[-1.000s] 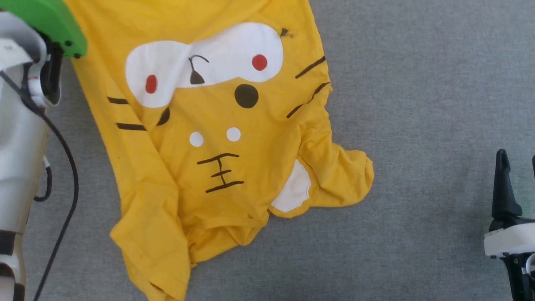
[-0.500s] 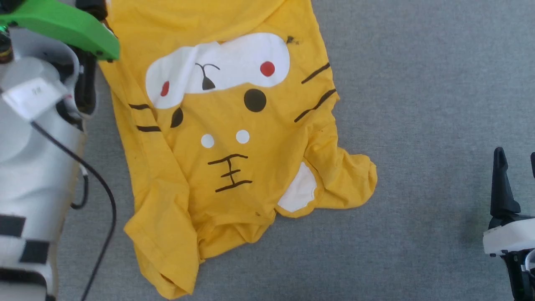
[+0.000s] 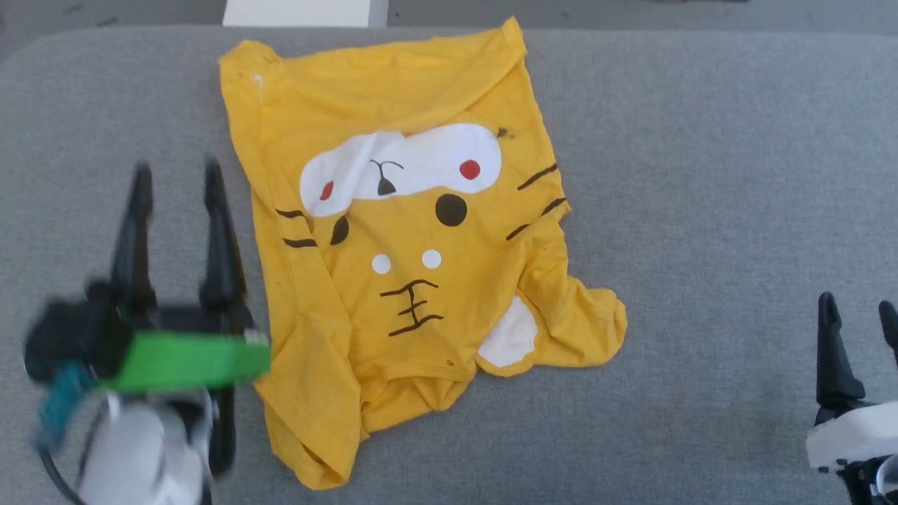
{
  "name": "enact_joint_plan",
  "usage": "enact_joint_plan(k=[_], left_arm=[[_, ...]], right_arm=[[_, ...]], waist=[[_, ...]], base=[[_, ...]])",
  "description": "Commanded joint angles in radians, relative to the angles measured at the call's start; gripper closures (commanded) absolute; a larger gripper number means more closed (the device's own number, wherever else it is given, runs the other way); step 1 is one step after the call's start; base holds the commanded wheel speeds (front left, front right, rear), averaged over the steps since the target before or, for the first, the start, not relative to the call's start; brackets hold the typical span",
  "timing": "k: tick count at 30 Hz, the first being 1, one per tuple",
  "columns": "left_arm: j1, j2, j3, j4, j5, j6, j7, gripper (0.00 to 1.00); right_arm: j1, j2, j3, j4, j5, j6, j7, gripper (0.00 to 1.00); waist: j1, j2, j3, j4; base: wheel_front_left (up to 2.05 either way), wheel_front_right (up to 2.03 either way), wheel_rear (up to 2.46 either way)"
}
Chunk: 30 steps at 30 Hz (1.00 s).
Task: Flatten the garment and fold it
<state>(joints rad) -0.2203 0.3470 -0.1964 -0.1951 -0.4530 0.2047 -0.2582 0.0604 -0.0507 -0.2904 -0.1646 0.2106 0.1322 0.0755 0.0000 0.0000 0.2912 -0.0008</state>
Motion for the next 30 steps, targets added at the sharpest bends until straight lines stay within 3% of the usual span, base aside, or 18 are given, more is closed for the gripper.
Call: enact_joint_plan(k=[1,6,13,20,24,30], left_arm=[[0.073,-0.019,0.008,-0.022,0.033,0.010,-0.003,0.00],[0.278,-0.089,0.011,-0.050,0.086,0.005,-0.003,0.00],[0.319,-0.161,0.031,-0.026,0.104,-0.051,-0.003,0.00],[0.278,-0.217,0.058,-0.003,0.117,-0.116,-0.004,0.00],[0.260,-0.246,0.074,0.010,0.125,-0.146,-0.004,0.00],[0.239,-0.275,0.087,0.035,0.140,-0.185,-0.004,0.00]], right_arm=[[0.017,0.000,0.006,-0.001,0.003,-0.002,0.003,0.00],[0.055,0.000,0.021,0.009,0.016,-0.002,0.004,0.00],[0.053,0.000,0.092,-0.016,-0.019,-0.002,0.052,0.00],[-0.034,-0.004,0.255,-0.045,-0.107,-0.002,0.310,0.00],[-0.083,-0.032,0.298,-0.027,-0.127,-0.002,0.454,0.00],[-0.122,-0.068,0.307,0.046,-0.167,-0.002,0.553,0.00]], waist=[[0.0000,0.0000,-0.050,0.011],[0.0000,0.0000,-0.087,0.028],[0.0000,0.0000,-0.102,0.073],[0.0000,0.0000,-0.059,0.121],[0.0000,0.0000,-0.018,0.152],[0.0000,0.0000,0.014,0.196]], base=[[0.00,0.00,0.00],[0.00,0.00,0.00],[0.00,0.00,0.00],[0.00,0.00,0.00],[0.00,0.00,0.00],[0.00,0.00,0.00]])
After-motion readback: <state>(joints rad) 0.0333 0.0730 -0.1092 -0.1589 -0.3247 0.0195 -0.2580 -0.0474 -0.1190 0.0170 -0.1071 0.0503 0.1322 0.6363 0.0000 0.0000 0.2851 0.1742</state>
